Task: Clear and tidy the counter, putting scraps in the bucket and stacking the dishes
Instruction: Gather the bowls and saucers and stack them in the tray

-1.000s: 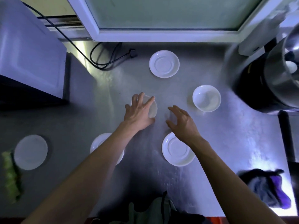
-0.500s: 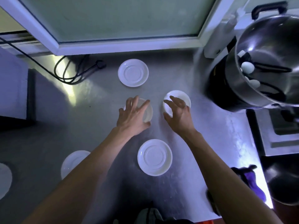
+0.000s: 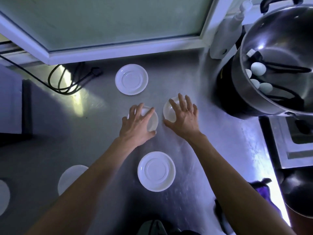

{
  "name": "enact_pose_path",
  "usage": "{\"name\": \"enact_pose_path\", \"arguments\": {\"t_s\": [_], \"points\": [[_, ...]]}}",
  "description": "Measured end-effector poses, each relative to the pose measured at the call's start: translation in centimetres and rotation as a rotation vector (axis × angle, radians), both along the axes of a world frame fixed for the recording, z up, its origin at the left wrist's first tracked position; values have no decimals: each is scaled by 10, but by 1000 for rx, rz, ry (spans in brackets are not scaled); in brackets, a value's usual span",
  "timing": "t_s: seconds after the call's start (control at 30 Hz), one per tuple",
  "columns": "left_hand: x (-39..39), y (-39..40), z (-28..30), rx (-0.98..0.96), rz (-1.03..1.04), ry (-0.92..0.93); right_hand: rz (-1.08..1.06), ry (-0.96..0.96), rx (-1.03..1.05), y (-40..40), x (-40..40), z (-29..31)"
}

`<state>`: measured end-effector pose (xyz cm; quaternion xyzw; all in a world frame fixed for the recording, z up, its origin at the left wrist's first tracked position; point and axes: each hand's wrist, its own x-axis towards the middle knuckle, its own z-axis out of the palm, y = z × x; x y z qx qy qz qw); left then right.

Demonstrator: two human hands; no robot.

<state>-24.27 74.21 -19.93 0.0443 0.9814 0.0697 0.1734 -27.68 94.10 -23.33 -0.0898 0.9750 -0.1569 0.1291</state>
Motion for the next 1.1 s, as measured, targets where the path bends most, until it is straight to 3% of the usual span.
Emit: {"name": "enact_pose_path", "arguments": {"t_s": [0.27, 0.6, 1.1], "points": [[26, -5, 19, -34, -3, 10, -17, -44, -58, -4, 21, 9], [108, -54, 47, -77, 126, 44, 132, -15, -87, -44, 89, 26], [307, -170, 64, -37, 443, 99, 457, 86, -99, -184, 224, 66]]}}
